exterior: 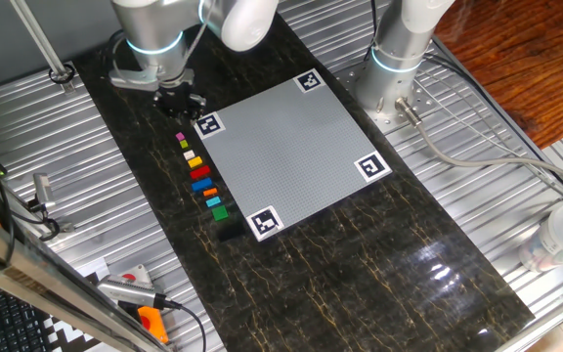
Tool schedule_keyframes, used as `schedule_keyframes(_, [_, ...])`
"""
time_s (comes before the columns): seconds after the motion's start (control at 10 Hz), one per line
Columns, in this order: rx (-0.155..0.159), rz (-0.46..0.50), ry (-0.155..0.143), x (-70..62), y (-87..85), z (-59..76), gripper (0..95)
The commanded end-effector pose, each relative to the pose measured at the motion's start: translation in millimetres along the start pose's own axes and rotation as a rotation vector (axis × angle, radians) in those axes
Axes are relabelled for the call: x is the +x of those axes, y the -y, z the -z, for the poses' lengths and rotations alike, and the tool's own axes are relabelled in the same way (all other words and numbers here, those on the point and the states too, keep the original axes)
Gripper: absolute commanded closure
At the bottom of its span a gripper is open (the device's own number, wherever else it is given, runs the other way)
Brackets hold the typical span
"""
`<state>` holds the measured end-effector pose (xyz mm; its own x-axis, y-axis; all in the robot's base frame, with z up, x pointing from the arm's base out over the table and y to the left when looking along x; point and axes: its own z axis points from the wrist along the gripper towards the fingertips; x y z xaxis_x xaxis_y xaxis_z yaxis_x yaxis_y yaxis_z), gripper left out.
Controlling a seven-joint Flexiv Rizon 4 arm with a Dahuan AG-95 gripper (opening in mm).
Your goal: Build with small Lego blocks
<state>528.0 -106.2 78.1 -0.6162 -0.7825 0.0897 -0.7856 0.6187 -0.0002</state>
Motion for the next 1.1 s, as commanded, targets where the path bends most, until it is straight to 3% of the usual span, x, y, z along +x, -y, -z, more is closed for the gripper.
schedule_keyframes(0.1, [0.0,-0.093,-0.018,0.1,-0.8,0.1,76.0])
schedule_keyframes(0.8, [0.001,-0.196,-0.003,0.4,-0.9,0.5,76.0])
schedule_keyframes(1.1, [0.0,-0.157,-0.004,2.9,0.0,1.6,76.0])
